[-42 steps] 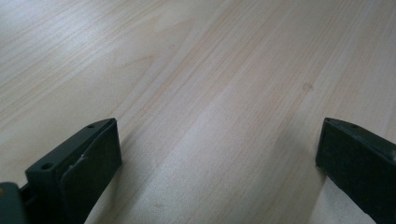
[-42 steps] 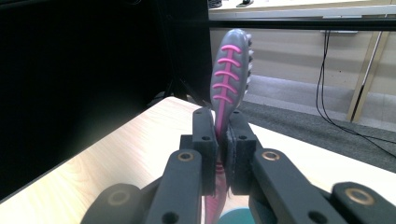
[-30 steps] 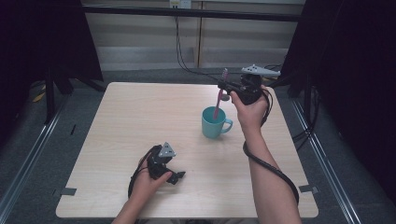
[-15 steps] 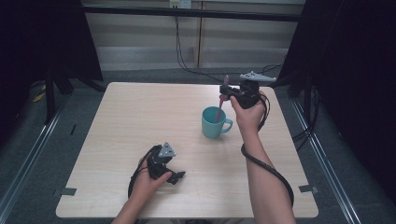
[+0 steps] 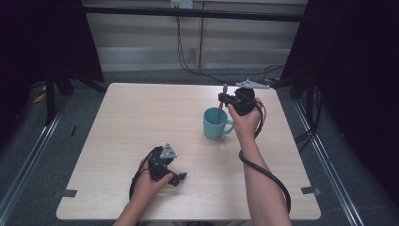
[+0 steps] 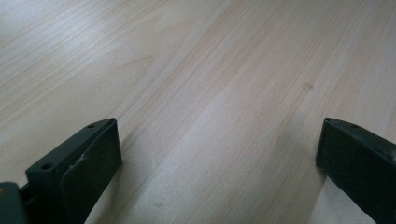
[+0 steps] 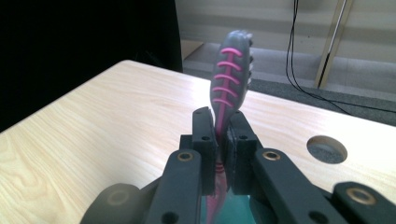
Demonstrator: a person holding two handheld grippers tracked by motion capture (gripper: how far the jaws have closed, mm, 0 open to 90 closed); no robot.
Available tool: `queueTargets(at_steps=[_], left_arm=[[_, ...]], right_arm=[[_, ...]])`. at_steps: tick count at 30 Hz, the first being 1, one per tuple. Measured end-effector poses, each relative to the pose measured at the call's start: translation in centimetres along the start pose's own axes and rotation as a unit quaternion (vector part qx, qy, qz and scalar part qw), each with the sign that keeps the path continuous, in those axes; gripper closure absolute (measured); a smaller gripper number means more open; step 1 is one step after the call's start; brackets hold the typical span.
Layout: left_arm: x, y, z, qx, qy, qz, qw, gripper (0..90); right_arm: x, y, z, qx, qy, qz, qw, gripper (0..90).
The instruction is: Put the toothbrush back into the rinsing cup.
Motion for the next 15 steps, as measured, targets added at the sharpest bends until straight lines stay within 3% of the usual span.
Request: queueTargets(at_steps=[8, 15], left_arm=[[0.0, 0.0, 0.0, 0.000, 0.001, 0.001, 1.0000, 0.0], [0.0, 0.0, 0.0, 0.000, 0.001, 0.001, 1.0000, 0.0]], right_arm=[[-1.2, -0.3, -1.8, 0.000, -0.016, 0.000, 0.9999, 84.4], [-1.2, -0.4, -2.5, -0.002, -0.018, 0.000, 0.9998, 84.1]])
Point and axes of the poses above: each handheld gripper's, and its own axes: x roughly backward along the jaws, z roughly out of its top, y roughly to its right, the point moved 9 cm from there along -x, roughly forward along the jaws, and after that the axes turned 4 degrees about -y, right-handed, at the moved point
